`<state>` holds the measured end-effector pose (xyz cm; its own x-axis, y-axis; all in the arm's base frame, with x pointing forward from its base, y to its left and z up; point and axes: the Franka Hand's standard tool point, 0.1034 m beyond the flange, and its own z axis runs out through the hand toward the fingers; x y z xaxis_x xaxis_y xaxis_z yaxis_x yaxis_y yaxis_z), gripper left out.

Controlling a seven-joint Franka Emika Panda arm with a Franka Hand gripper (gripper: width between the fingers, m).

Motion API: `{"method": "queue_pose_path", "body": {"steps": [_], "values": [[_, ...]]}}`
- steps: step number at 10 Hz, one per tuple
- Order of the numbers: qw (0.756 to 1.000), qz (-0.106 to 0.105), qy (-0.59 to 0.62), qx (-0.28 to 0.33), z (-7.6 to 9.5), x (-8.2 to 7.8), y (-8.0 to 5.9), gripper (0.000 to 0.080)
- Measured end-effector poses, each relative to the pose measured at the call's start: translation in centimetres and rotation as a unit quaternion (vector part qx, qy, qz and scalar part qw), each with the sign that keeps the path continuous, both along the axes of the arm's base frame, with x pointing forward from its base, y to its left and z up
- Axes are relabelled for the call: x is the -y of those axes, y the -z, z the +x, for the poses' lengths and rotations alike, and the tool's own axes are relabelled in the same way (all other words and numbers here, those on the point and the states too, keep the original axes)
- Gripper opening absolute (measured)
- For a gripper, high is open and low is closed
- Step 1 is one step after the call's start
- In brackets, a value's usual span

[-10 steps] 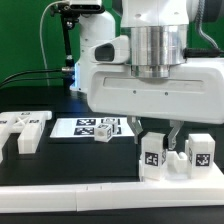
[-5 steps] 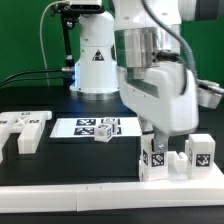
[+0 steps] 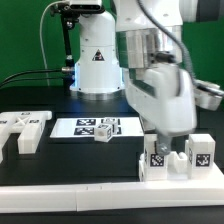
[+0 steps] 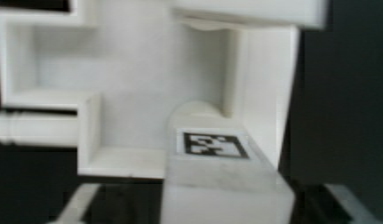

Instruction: Assemble chair

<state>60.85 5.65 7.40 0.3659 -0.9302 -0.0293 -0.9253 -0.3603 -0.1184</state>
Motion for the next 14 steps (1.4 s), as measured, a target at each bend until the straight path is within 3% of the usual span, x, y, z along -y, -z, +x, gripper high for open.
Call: {"method": "queue_pose_path", "body": {"steps": [1, 2, 5, 8, 10, 12, 14], "values": [[0.996, -0.010, -0.090, 0.010, 0.1, 0.1, 0.1, 0.0593], [0.986, -0.017, -0.163, 0.014, 0.0, -0.1, 0.0, 0.0632], [0.965, -0.029, -0.260, 0.017, -0.1, -0.3, 0.1, 0.0649], [0.902, -0.050, -0.428, 0.028, 0.2, 0.6, -0.1, 0.0649], [0.912, -0.048, -0.406, 0.026, 0.1, 0.5, 0.0, 0.0623], [0.922, -0.046, -0.384, 0.025, 0.1, 0.5, 0.0, 0.0280], [0.948, -0.038, -0.315, 0.021, 0.1, 0.5, 0.0, 0.0283]]}}
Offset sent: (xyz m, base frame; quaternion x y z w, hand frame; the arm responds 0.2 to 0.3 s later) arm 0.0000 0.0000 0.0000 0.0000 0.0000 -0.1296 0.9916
